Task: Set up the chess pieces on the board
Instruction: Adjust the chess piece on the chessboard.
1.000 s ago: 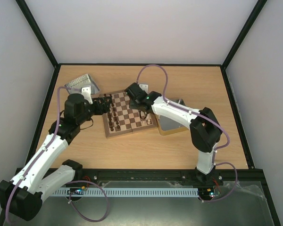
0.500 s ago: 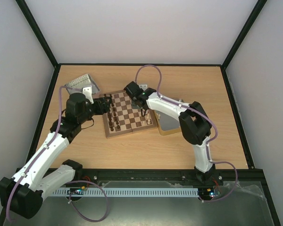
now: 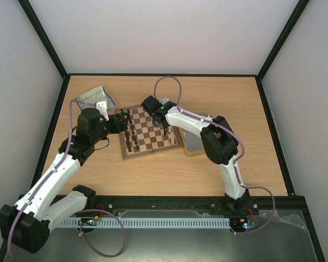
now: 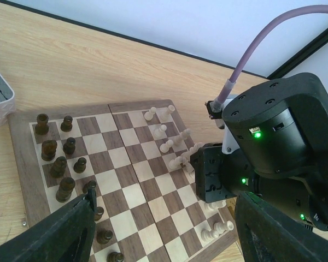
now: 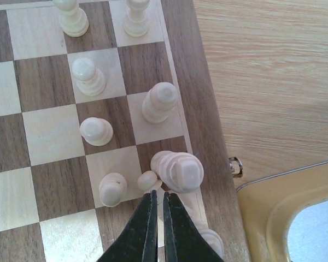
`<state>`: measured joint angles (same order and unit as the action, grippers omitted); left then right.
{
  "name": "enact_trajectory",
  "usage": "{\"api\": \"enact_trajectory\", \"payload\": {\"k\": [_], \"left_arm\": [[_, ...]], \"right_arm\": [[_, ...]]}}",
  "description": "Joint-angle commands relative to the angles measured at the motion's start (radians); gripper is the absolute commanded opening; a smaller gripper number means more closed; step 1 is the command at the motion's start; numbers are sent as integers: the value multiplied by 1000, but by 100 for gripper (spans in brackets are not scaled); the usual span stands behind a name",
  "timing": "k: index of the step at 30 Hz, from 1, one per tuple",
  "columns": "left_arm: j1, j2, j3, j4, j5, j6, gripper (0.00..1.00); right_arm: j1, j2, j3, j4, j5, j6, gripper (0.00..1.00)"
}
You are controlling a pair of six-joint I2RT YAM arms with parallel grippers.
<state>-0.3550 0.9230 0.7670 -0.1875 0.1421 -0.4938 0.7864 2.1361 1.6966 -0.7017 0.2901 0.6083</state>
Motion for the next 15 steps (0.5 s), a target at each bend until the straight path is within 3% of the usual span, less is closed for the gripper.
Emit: {"api": "enact_trajectory", "payload": {"k": [1, 15], "left_arm": [[-1, 1, -7, -1, 4, 3, 71], [-1, 3, -8, -1, 2, 8, 71]], "right_arm": [[1, 31, 41, -40, 58, -15, 4], [1, 79, 68, -42, 62, -38, 5]]}}
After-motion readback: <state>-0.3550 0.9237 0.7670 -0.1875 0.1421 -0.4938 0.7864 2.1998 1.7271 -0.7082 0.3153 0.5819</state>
